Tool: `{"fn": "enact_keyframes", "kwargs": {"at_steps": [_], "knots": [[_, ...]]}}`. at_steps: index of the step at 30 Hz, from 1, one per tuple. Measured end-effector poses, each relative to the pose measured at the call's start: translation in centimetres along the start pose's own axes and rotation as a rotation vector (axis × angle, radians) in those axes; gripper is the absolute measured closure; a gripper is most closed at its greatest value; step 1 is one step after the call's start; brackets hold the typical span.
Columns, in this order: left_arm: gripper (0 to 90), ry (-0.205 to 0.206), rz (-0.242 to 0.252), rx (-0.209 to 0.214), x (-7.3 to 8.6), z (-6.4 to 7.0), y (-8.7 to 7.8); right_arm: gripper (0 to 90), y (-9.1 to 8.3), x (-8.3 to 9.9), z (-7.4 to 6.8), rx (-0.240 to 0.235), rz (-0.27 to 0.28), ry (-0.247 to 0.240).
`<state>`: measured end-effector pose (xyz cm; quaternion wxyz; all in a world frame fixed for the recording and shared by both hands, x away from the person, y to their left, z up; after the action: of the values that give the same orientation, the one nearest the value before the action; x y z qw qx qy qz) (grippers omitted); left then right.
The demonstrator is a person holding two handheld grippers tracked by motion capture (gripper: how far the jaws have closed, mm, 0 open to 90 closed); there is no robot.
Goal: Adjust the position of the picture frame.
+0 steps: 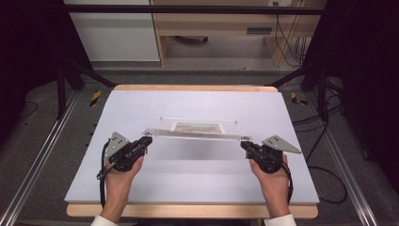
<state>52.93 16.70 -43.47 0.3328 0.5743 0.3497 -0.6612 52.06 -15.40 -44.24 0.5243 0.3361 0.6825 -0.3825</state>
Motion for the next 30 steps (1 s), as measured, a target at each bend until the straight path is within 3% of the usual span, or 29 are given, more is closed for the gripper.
{"fn": "enact_keyframes", "kwargs": {"at_steps": [17, 30], "knots": [[81.8, 0.038, 0.007, 0.008, 0.3, 1.5, 1.2, 83.6, -1.0, 0.0, 1.8, 0.025, 0.003, 0.001], [81.5, 0.045, -0.003, 0.002, 0.8, 1.4, 1.0, 83.8, -1.0, 0.1, 1.6, 0.017, 0.000, 0.002]]}}
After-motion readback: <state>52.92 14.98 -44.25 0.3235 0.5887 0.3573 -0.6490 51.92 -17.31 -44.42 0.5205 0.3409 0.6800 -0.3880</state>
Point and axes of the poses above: each handheld gripper's, and its own axes: y roughly forward along the jaws, x roughly out of its underside, z roughly to its right, the point moved 10 cm from there along y, roughly forward along the jaws, and after that the axes turned 10 degrees about z, right-handed, at the moved point
